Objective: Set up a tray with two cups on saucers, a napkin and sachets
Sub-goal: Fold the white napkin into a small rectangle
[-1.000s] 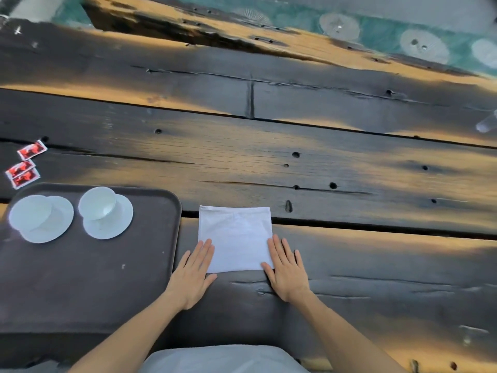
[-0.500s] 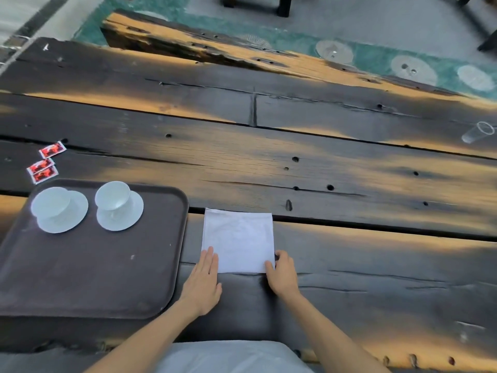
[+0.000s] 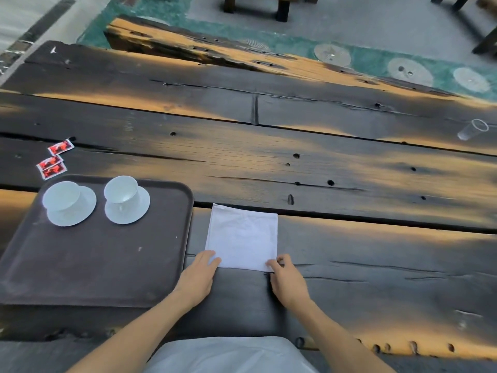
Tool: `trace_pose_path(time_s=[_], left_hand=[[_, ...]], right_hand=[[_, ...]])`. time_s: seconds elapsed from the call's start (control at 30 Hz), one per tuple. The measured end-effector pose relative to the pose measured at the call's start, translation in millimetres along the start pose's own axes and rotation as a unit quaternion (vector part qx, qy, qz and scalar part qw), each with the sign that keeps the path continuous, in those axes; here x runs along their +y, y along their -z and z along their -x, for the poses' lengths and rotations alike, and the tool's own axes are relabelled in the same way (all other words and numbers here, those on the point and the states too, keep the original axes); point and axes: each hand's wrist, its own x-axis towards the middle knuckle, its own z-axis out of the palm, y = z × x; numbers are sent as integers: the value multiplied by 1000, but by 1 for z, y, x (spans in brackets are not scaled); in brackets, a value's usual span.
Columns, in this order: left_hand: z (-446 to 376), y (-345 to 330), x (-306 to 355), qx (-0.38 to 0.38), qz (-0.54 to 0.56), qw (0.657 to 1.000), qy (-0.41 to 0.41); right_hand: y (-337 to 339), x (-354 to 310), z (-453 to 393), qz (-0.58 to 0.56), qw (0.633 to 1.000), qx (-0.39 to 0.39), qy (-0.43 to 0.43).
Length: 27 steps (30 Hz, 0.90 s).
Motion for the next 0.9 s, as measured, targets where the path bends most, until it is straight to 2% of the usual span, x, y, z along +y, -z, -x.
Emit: trace_pose_path(time_s=[0.1, 0.23, 0.6, 0.9], left_hand=[[-10, 14, -1, -11, -27, 1000, 1], [-21, 20, -1, -18, -72, 997, -20], [-25, 17, 3, 26, -48, 999, -3], [3, 31, -23, 81, 119, 987, -68]], right_hand=[[7, 1, -1, 87, 996, 1, 16], [15, 1, -6, 130, 991, 5, 39], [46, -2, -14, -70, 990, 113, 36], [35, 27, 20, -117, 990, 48, 62]])
